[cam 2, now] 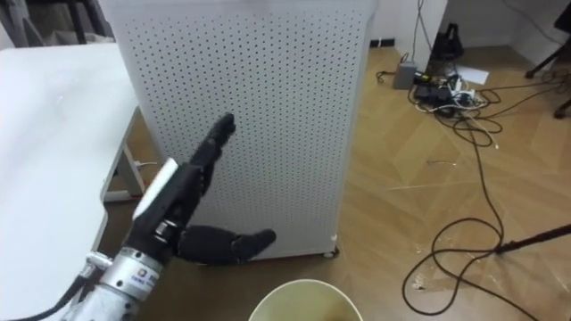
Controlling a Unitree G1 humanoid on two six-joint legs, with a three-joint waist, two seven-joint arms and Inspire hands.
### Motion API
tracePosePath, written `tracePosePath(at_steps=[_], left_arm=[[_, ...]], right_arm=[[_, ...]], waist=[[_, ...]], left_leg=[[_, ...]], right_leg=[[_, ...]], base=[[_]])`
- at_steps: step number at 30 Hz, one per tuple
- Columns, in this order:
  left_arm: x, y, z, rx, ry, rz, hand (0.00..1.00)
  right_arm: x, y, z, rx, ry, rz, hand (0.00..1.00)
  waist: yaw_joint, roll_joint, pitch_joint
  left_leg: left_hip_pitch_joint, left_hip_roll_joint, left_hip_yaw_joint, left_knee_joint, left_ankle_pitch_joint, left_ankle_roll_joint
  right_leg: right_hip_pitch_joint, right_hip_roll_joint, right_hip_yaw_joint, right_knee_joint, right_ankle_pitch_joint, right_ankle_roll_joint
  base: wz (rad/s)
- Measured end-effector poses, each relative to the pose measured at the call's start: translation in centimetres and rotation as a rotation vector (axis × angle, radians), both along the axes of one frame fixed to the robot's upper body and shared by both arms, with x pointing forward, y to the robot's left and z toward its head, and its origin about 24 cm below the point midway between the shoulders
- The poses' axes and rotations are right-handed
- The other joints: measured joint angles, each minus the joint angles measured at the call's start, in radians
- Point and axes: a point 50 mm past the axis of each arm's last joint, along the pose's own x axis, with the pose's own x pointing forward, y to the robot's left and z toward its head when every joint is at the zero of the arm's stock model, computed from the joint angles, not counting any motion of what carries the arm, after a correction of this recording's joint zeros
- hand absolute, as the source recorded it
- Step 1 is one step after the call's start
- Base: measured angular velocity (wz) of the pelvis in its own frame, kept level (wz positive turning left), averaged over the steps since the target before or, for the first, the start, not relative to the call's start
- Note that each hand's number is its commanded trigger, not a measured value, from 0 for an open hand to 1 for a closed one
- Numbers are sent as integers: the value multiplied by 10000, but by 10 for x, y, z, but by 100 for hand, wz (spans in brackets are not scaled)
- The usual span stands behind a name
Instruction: Pick garbage
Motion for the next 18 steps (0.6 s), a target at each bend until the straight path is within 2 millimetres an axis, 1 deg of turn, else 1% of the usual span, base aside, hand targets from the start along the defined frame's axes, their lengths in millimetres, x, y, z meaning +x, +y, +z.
tracePosePath(at_steps=[2, 3, 4, 5, 6, 7, 8, 9, 11, 13, 14, 16, 18], left_arm=[[1, 8, 6, -65, -413, 603, 0], [1, 10, 7, -106, -499, 748, 0], [2, 13, 10, -178, -635, 1003, 0], [2, 17, 13, -254, -788, 1256, 0], [2, 18, 14, -305, -874, 1371, 0], [2, 22, 18, -394, -1052, 1571, 0], [3, 26, 21, -420, -1189, 1800, 0], [3, 28, 21, -447, -1243, 1935, 0], [2, 34, 22, -448, -1319, 2290, 0], [-1, 37, 23, -514, -1436, 2580, 0], [-2, 37, 23, -413, -1520, 2656, 0], [-2, 39, 24, -201, -1670, 2856, 0], [-2, 39, 25, -137, -1802, 3089, 0]], right_arm=[[0, -1, 1, -80, -56, 269, 100], [0, -1, 1, -84, -51, 313, 100], [-1, 0, 0, -54, -24, 348, 100], [-1, 0, 1, -42, -51, 368, 100], [0, 0, 1, -44, -80, 368, 100], [1, -1, 3, -83, -185, 433, 100], [2, -1, 6, -163, -321, 542, 100], [1, -2, 6, -210, -360, 585, 100], [-4, -5, 8, -245, -438, 553, 100], [-6, -5, 8, -264, -412, 526, 100], [-6, -5, 8, -305, -407, 554, 100], [-6, -6, 8, -334, -447, 538, 100], [-5, -5, 9, -316, -471, 557, 100]], waist=[[235, 30, -12], [294, 41, -13], [467, 44, -17], [654, 73, -23], [746, 99, -40], [844, 154, -74], [844, 200, -97], [845, 223, -100], [843, 304, -109], [816, 351, -100], [819, 350, -100], [782, 349, -99], [782, 301, -72]], left_leg=[[88, 132, 28, 81, -136, -123], [106, 177, 20, 122, -196, -162], [195, 240, 6, 159, -265, -241], [285, 277, -220, 187, -374, -328], [308, 287, -398, 198, -427, -370], [316, 284, -797, 208, -463, -406], [328, 252, -1113, 199, -463, -407], [361, 241, -1230, 186, -463, -407], [575, 228, -1280, 64, -463, -407], [792, 212, -1370, -44, -463, -407], [838, 194, -1502, -38, -463, -407], [846, 178, -1615, 7, -463, -407], [781, 176, -1607, 148, -473, -422]], right_leg=[[-128, 111, 38, 17, 52, -86], [-153, 150, 38, 20, 66, -108], [-237, 211, 102, 84, 79, -135], [-352, 328, 435, 182, 52, -185], [-434, 397, 608, 223, 51, -203], [-549, 494, 855, 250, 76, -244], [-562, 519, 926, 322, 97, -272], [-561, 532, 974, 335, 102, -278], [-503, 573, 1087, 353, 105, -282], [-455, 598, 1138, 351, 104, -282], [-454, 598, 1159, 363, 104, -283], [-461, 596, 1144, 383, 101, -286], [-603, 570, 1039, 575, 67, -320]], base=[[-65], [-72], [-80], [-86], [-88], [-72], [-61], [-45], [-36], [-37], [-27], [-15], [-15]])
